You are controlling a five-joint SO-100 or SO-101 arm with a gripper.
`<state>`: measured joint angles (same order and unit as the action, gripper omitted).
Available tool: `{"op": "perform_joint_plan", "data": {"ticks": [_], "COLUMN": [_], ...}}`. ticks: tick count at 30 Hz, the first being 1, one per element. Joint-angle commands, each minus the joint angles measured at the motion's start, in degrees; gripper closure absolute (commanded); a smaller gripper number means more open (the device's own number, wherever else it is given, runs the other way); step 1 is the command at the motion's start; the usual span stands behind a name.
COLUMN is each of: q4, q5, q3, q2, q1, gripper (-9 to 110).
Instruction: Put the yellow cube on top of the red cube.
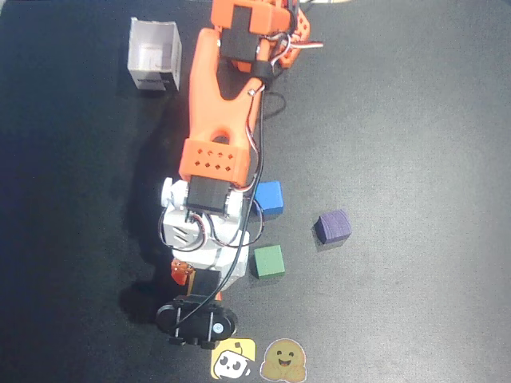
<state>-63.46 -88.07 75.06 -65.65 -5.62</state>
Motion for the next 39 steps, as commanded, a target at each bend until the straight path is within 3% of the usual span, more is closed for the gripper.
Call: {"op": "perform_joint_plan", "data": {"ticks": [1, 18, 27, 39], "q4": [1.23, 4.04, 14.33, 23.47], "q5": [-0.70, 5.01, 9.58, 11.16], "q3": [0.62, 14.85, 41.66, 68.47], "q2": [-5.45, -25.22, -49.83, -70.14], "q1": [0.88, 1.41, 2.55, 5.98], "gripper": [82, 83, 101, 101]}}
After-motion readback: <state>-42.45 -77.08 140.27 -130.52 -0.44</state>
